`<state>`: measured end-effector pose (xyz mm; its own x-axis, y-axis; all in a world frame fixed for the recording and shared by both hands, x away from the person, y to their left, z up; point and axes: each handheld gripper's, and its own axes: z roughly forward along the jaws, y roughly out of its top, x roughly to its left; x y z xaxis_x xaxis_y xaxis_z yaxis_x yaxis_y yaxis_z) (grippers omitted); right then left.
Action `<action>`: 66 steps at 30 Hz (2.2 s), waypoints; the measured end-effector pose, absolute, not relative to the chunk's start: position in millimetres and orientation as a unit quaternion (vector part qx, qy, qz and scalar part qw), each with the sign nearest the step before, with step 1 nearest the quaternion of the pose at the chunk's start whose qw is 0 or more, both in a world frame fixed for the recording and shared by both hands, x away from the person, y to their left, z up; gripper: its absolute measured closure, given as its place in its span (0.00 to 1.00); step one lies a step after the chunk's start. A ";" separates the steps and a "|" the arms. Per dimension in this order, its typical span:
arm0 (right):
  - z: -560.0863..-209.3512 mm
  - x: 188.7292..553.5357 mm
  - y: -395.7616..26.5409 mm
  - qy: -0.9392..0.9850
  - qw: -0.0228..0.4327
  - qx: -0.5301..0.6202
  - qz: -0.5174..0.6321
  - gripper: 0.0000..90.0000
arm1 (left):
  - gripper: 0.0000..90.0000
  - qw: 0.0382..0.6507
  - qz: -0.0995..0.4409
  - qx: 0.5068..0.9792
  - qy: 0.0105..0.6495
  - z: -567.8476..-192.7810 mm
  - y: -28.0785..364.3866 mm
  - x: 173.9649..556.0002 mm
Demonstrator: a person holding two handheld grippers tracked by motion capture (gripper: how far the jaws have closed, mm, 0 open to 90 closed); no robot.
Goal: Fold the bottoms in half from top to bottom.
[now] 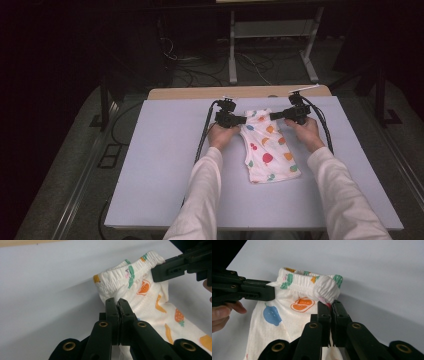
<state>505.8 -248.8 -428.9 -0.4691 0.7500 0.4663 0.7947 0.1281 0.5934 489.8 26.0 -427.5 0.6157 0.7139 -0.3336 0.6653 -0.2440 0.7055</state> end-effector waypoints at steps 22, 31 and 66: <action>-410.6 480.6 -272.0 -0.731 0.004 -0.502 -0.462 0.95 | 0.97 0.462 0.053 0.793 0.395 -404.1 10.5 471.8; -408.0 469.4 -280.7 -0.726 -0.002 -0.496 -0.476 0.95 | 0.97 0.469 0.064 0.796 0.377 -399.6 4.9 460.7; -419.9 421.4 -281.3 -0.731 0.004 -0.472 -0.493 0.95 | 0.97 0.516 0.052 0.791 0.325 -422.7 18.3 417.8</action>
<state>421.4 -281.3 -419.9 -0.5540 0.6857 0.4720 0.6944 0.0680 0.7164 417.8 18.3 -422.7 0.7834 0.5678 -0.2527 0.4602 -0.2568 0.8499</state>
